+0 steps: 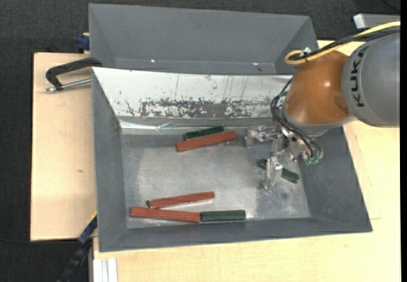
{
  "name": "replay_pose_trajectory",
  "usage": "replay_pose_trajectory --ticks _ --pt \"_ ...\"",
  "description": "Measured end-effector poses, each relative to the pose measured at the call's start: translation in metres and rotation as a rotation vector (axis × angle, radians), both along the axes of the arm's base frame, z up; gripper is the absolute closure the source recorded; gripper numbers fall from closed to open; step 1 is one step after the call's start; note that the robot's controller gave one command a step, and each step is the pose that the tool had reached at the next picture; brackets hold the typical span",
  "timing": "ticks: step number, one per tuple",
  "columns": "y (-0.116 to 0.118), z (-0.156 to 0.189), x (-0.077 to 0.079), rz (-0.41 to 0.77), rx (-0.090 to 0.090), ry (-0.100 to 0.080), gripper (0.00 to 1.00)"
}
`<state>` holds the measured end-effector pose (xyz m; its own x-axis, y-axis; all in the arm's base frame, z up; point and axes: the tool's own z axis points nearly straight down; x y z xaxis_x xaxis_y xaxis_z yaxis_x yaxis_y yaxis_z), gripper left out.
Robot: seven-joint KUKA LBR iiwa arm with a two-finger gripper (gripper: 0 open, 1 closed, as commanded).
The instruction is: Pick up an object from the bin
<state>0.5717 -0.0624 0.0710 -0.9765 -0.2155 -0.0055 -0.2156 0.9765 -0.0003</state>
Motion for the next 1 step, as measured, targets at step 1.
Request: replay_pose_trajectory --ticks 1 --pt "-0.0828 0.0003 -0.0344 0.311 0.004 0.002 1.00"
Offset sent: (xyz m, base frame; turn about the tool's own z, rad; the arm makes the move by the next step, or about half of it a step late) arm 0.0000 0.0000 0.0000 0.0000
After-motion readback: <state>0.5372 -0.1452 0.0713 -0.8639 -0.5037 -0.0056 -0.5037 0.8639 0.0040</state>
